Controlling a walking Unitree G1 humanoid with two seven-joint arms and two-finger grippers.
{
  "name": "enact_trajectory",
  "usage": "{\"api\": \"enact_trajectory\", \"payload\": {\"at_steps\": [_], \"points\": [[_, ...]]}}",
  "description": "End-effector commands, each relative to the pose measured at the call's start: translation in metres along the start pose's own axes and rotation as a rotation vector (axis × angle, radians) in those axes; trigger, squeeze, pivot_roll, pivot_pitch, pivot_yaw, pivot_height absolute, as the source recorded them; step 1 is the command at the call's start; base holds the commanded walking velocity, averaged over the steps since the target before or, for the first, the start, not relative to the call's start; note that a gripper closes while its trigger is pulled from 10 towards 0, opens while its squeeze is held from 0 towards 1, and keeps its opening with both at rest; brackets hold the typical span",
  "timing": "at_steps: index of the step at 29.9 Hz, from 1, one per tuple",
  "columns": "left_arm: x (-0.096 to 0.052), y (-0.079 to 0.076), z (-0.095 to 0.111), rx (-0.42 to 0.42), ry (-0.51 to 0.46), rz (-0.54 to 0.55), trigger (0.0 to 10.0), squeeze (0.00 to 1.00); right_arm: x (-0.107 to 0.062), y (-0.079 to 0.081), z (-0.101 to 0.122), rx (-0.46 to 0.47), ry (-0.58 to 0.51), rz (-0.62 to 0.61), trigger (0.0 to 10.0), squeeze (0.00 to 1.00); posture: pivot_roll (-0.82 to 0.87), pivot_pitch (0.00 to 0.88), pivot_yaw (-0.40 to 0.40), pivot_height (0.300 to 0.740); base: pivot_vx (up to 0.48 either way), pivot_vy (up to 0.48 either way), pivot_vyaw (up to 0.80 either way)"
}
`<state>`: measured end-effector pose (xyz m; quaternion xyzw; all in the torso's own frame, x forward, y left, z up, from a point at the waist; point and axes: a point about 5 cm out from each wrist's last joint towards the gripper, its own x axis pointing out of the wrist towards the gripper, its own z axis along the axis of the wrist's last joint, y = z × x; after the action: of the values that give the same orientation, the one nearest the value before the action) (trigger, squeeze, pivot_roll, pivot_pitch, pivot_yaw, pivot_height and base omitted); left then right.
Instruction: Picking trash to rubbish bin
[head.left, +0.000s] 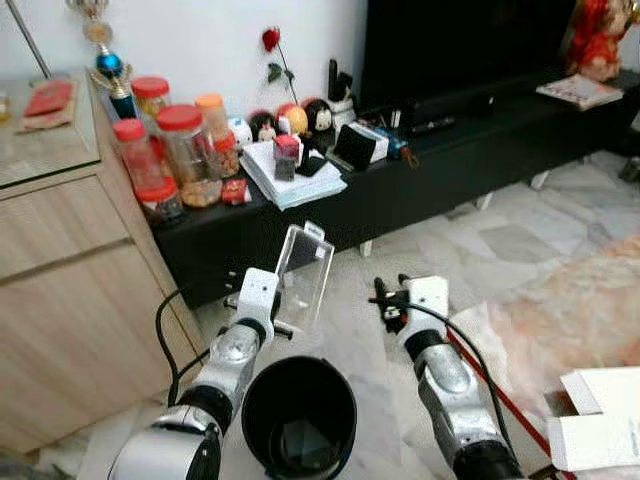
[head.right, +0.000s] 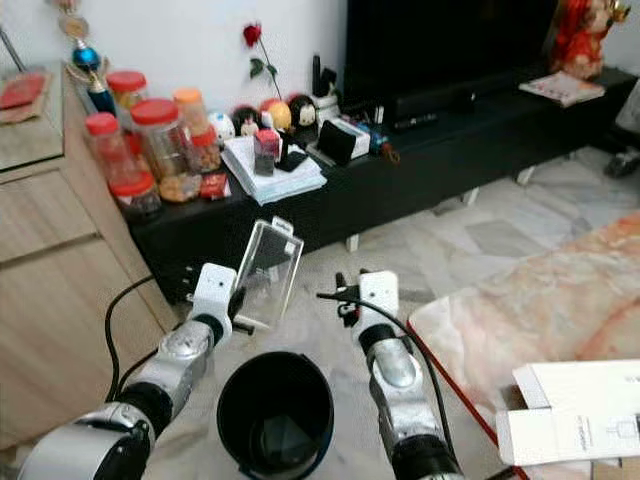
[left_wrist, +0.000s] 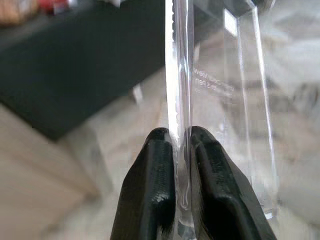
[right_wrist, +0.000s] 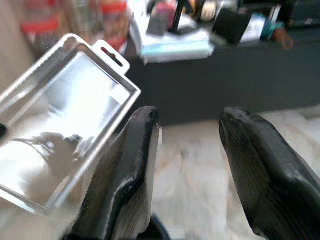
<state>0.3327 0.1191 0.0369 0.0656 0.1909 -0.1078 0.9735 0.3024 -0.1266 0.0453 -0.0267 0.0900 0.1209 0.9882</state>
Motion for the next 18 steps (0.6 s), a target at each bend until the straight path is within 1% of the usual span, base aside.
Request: {"api": "enact_trajectory", "payload": {"at_steps": [1, 2, 3, 4, 6, 11, 14, 18], "points": [[-0.002, 0.001, -0.009, 0.02, 0.054, -0.01, 10.0, 0.0, -0.001, -0.001, -0.003, -0.021, 0.025, 0.01, 10.0, 0.0, 0.14, 0.042, 0.02, 0.74, 0.0, 0.0, 0.0], [-0.003, 0.002, -0.016, 0.035, 0.096, -0.012, 10.0, 0.0, -0.002, -0.001, -0.005, -0.038, 0.043, 0.019, 10.0, 0.0, 0.13, 0.044, 0.017, 0.74, 0.0, 0.0, 0.0], [-0.003, 0.003, -0.017, 0.041, 0.11, -0.012, 10.0, 0.0, -0.002, -0.001, -0.005, -0.047, 0.048, 0.022, 10.0, 0.0, 0.13, 0.044, 0.017, 0.74, 0.0, 0.0, 0.0], [-0.005, 0.003, -0.023, 0.075, 0.149, -0.018, 10.0, 0.0, -0.003, 0.0, -0.008, -0.046, 0.076, 0.038, 10.0, 0.0, 0.13, 0.043, 0.016, 0.74, 0.0, 0.0, 0.0], [-0.005, 0.005, -0.026, 0.085, 0.173, -0.003, 10.0, 0.0, -0.004, 0.001, -0.009, -0.058, 0.084, 0.045, 10.0, 0.0, 0.13, 0.045, 0.015, 0.74, 0.0, 0.0, 0.0], [-0.006, 0.005, -0.028, 0.082, 0.183, 0.003, 10.0, 0.0, -0.005, 0.002, -0.009, -0.057, 0.084, 0.05, 10.0, 0.0, 0.13, 0.045, 0.013, 0.74, 0.0, 0.0, 0.0], [-0.005, 0.002, -0.027, 0.055, 0.174, -0.004, 10.0, 0.0, -0.004, 0.007, -0.006, -0.054, 0.069, 0.072, 10.0, 0.0, 0.13, 0.048, 0.01, 0.74, 0.0, 0.0, 0.0], [-0.006, 0.002, -0.028, 0.042, 0.177, 0.008, 10.0, 0.0, -0.004, 0.008, -0.005, -0.055, 0.071, 0.077, 10.0, 0.0, 0.13, 0.05, 0.008, 0.74, 0.0, 0.0, 0.0]]}}
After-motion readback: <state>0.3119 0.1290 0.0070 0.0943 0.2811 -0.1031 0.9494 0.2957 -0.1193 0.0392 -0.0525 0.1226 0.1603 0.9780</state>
